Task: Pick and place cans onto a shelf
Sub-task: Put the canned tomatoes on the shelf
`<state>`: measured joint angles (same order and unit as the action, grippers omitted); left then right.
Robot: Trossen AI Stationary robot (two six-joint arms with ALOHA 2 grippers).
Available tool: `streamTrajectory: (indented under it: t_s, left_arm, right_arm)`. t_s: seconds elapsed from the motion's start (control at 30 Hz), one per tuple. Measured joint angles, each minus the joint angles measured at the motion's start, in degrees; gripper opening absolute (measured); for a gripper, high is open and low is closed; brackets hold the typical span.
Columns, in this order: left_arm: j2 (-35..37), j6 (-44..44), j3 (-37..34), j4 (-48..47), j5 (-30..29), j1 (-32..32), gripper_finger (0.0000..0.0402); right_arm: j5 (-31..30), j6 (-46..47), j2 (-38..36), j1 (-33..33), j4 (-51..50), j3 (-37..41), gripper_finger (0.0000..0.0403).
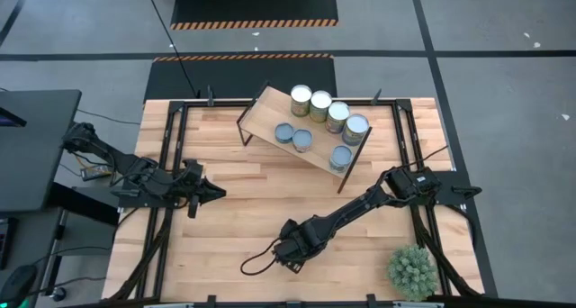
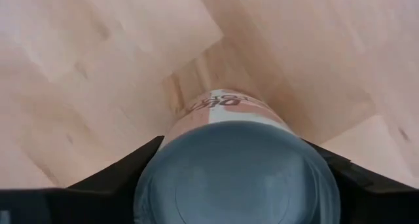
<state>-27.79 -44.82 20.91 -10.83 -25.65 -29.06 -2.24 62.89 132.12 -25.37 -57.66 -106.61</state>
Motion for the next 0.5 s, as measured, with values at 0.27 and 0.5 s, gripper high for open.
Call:
streamTrajectory:
  t_s: [0.27, 0.5]
  left_arm:
    - [0.02, 0.46, 0.0, -0.63, -0.55, 0.0, 0.0043]
    - [0.0, 0.44, 0.0, -0.74, -1.29, 0.0, 0.0043]
  right_arm:
    - [4.31, -20.27, 0.04, 2.5, -9.27, -6.99, 0.0293]
    - [1.38, -34.68, 0.02, 4.31, -21.18, -14.29, 0.0297]
